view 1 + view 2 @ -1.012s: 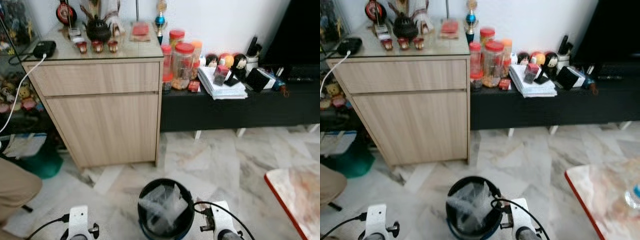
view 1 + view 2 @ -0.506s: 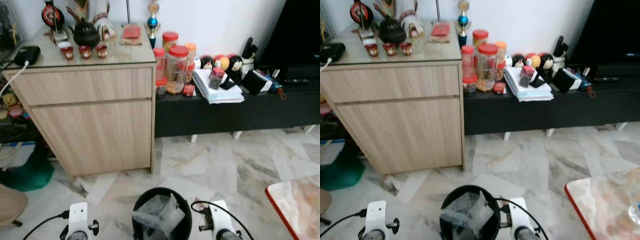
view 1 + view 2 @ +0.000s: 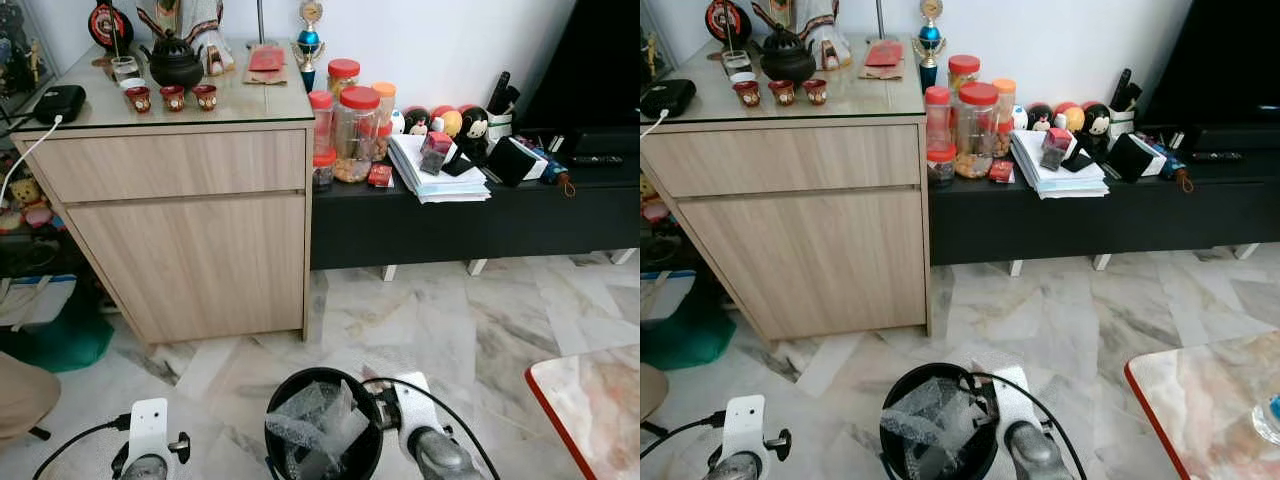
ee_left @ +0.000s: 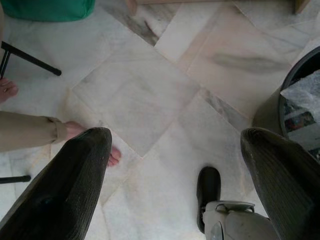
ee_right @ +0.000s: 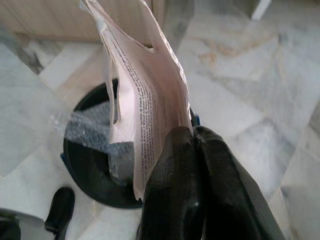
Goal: Picking trash to rubbish bin
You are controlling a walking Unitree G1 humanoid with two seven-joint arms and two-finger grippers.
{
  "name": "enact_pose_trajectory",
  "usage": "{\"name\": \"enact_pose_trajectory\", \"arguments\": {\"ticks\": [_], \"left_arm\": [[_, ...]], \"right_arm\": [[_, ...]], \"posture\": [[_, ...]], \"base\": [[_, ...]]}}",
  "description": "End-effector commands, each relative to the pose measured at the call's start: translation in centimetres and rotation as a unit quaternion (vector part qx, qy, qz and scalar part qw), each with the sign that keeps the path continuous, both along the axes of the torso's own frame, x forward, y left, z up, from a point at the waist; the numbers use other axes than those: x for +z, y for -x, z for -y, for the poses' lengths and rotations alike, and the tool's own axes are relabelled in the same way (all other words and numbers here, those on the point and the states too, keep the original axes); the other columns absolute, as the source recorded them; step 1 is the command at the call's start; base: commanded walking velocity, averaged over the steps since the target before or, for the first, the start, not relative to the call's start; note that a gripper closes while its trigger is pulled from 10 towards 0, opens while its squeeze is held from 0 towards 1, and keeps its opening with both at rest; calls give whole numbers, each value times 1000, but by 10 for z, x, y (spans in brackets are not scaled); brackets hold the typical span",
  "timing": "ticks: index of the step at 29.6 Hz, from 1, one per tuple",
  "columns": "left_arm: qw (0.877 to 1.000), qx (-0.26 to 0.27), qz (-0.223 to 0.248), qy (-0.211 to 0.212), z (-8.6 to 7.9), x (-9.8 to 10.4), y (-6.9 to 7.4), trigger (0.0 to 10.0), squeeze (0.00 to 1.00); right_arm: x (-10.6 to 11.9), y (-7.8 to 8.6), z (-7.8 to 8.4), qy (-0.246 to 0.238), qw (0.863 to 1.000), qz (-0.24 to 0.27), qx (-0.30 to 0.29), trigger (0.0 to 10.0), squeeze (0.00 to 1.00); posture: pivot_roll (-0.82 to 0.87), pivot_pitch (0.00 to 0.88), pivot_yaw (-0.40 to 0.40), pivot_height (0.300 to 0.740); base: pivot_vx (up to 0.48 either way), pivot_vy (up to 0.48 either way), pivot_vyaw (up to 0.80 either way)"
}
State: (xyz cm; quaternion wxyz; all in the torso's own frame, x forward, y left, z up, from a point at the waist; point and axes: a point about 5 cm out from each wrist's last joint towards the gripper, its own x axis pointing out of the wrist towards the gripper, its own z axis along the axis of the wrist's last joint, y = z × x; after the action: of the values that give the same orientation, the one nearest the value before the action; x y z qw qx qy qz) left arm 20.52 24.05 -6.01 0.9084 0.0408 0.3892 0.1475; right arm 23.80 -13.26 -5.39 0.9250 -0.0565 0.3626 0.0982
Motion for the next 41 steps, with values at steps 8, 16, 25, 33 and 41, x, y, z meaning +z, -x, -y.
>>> {"name": "enact_pose_trajectory", "arguments": {"ticks": [8, 16, 25, 33, 41], "left_arm": [[999, -46, 20, -6, 12, 7, -17, 10000, 0], [998, -51, 23, -5, 14, 7, -17, 10000, 0], [998, -50, 23, -1, 15, 7, -17, 10000, 0], [998, -50, 24, 0, 16, 7, -17, 10000, 0], [998, -50, 24, 0, 16, 7, -18, 10000, 0]], "right_arm": [[14, -19, -22, 2, 998, 27, 62, 10000, 0], [15, -19, -22, 4, 997, 29, 73, 10000, 867], [14, -18, -22, 7, 997, 28, 76, 10000, 1000], [13, -17, -22, 6, 997, 27, 75, 10000, 1000], [14, -18, -22, 4, 997, 31, 72, 10000, 1000]], "posture": [[102, 64, -71, 740], [102, 72, -77, 740], [103, 72, -79, 740], [103, 72, -79, 740], [106, 71, -79, 740]], "base": [[0, 0, 0], [0, 0, 0], [0, 0, 0], [0, 0, 0], [0, 0, 0]]}}
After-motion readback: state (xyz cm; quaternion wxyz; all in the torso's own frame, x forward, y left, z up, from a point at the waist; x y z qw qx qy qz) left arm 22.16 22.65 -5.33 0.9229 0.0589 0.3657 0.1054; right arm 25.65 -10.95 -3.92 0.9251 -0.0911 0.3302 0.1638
